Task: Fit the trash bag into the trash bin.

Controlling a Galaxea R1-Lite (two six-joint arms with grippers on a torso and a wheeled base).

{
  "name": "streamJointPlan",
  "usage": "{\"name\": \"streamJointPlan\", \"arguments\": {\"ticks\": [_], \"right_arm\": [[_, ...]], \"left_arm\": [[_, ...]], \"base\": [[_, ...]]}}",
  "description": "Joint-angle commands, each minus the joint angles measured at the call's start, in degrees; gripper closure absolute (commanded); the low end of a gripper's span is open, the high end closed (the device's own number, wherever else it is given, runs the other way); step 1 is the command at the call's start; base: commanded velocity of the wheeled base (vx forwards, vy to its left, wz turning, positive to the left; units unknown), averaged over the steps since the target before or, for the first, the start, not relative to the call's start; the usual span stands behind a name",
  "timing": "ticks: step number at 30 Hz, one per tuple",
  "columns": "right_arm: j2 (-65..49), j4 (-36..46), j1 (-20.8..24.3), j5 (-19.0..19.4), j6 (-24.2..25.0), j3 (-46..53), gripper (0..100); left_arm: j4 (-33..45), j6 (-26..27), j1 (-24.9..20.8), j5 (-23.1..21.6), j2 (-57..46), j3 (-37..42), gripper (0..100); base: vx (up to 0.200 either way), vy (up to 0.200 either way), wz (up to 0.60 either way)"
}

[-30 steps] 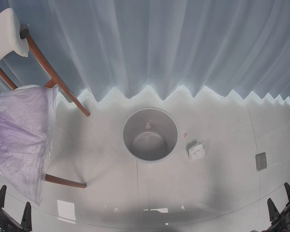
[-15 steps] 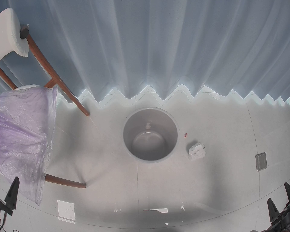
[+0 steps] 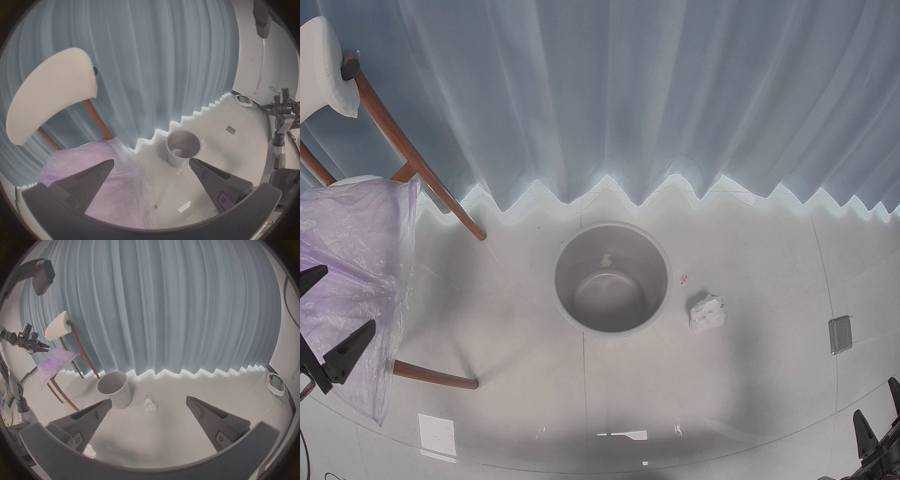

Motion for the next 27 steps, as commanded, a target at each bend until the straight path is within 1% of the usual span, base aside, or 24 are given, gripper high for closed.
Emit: {"name": "streamJointPlan", "arguments": {"ticks": [1, 3, 4, 6, 9, 10, 12, 14, 15, 16, 18, 21, 22, 23, 24, 25, 27], "right_arm": [[-0.96, -0.02, 0.02, 0.04, -0.02, 1.01, 0], [-0.96, -0.02, 0.02, 0.04, -0.02, 1.01, 0], [-0.96, -0.02, 0.02, 0.04, -0.02, 1.01, 0], [-0.96, -0.02, 0.02, 0.04, -0.02, 1.01, 0], [-0.96, -0.02, 0.02, 0.04, -0.02, 1.01, 0], [-0.96, -0.02, 0.02, 0.04, -0.02, 1.01, 0], [-0.96, -0.02, 0.02, 0.04, -0.02, 1.01, 0], [-0.96, -0.02, 0.02, 0.04, -0.02, 1.01, 0], [-0.96, -0.02, 0.02, 0.04, -0.02, 1.01, 0], [-0.96, -0.02, 0.02, 0.04, 0.07, 1.01, 0], [-0.96, -0.02, 0.02, 0.04, -0.02, 1.01, 0], [-0.96, -0.02, 0.02, 0.04, 0.07, 1.01, 0], [-0.96, -0.02, 0.02, -0.05, -0.02, 1.01, 0], [-0.96, -0.02, 0.02, 0.04, 0.07, 1.01, 0], [-0.96, -0.02, 0.02, 0.04, -0.02, 1.01, 0], [-0.96, -0.02, 0.02, 0.04, -0.02, 1.01, 0], [-0.96, -0.02, 0.02, 0.04, -0.02, 1.01, 0]], "left_arm": [[0.07, 2.95, -2.34, -0.5, 6.33, 0.45, 0], [-0.02, 5.67, -2.07, -0.14, 7.47, 0.54, 0], [-0.2, 9.19, -1.98, 0.65, 8.61, 0.54, 0], [-0.37, 12.71, -2.34, 2.05, 10.28, 0.27, 0], [-1.25, 15.61, -2.69, 3.99, 12.13, 0.1, 0], [-2.39, 16.66, -2.69, 6.01, 12.74, 0.45, 0], [-3.54, 17.19, -3.3, 9.61, 13.27, 1.06, 0], [-3.98, 17.1, -5.41, 12.86, 14.06, 1.5, 0], [-3.98, 17.1, -5.41, 12.86, 14.06, 1.5, 0], [-4.06, 17.1, -7.35, 17.17, 14.68, 1.68, 0], [-4.15, 16.75, -9.02, 20.77, 15.64, 2.03, 0], [-5.47, 16.57, -11.65, 23.94, 18.02, 2.03, 0], [-6.0, 16.57, -11.83, 24.47, 18.37, 2.12, 0], [-7.84, 17.19, -12.36, 26.4, 19.33, 2.29, 0], [-8.11, 17.19, -12.44, 26.66, 19.51, 2.29, 0], [-10.3, 17.1, -13.06, 29.65, 20.65, 2.91, 0], [-12.32, 17.1, -13.15, 32.02, 21.8, 3.26, 0]], "base": [[0.0, 0.0, 0.0], [0.0, 0.0, 0.0], [0.0, 0.0, 0.0], [0.0, 0.0, 0.0], [0.0, 0.0, 0.0], [0.0, 0.0, 0.0], [0.0, 0.0, 0.0], [0.0, 0.0, 0.0], [0.0, 0.0, 0.0], [0.0, 0.0, 0.0], [0.0, 0.0, 0.0], [0.0, 0.0, 0.0], [0.0, 0.0, 0.0], [0.0, 0.0, 0.0], [0.0, 0.0, 0.0], [0.0, 0.0, 0.0], [0.0, 0.0, 0.0]]}}
